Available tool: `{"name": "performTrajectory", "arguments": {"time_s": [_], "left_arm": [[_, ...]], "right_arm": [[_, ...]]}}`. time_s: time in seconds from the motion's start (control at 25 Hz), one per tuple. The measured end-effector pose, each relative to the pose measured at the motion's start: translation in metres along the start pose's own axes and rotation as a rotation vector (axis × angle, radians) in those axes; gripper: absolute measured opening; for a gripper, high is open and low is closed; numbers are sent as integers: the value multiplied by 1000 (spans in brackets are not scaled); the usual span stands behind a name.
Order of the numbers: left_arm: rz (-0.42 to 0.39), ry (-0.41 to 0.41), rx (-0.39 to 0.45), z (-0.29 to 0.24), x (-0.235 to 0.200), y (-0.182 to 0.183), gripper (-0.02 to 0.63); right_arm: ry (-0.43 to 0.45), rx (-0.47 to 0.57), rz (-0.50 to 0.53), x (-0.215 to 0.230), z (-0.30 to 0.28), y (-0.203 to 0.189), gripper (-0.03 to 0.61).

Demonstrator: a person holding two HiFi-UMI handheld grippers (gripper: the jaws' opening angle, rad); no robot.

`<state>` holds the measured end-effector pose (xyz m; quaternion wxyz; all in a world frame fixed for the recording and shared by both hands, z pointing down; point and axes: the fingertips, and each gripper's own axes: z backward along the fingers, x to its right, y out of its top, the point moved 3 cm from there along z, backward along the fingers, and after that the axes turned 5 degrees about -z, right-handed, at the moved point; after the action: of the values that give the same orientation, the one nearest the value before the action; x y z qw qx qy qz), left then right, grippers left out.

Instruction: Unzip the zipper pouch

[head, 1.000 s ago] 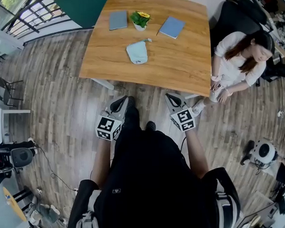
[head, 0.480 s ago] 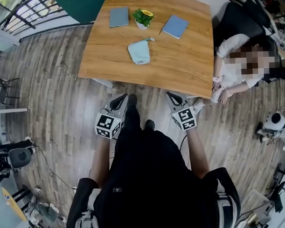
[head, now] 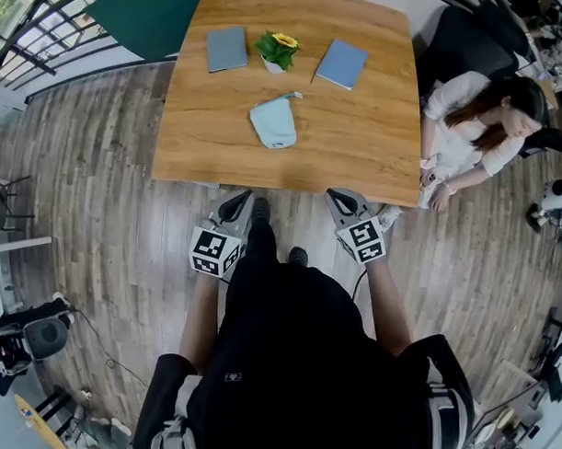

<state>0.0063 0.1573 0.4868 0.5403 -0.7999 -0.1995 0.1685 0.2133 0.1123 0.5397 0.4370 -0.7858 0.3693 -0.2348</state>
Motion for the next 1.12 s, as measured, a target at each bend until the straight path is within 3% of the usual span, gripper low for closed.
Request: {"name": "performTrajectory", "arguments": {"time_s": [0.56,1.12], "left_arm": [[-5,-110,-45,-70,-118,7,1],[47,-212,-59,-118,-180,-5,0]], "right_arm": [[-87,-17,-28,34,-92,61,3],[-186,-54,-55,50,-134,83,3]]}}
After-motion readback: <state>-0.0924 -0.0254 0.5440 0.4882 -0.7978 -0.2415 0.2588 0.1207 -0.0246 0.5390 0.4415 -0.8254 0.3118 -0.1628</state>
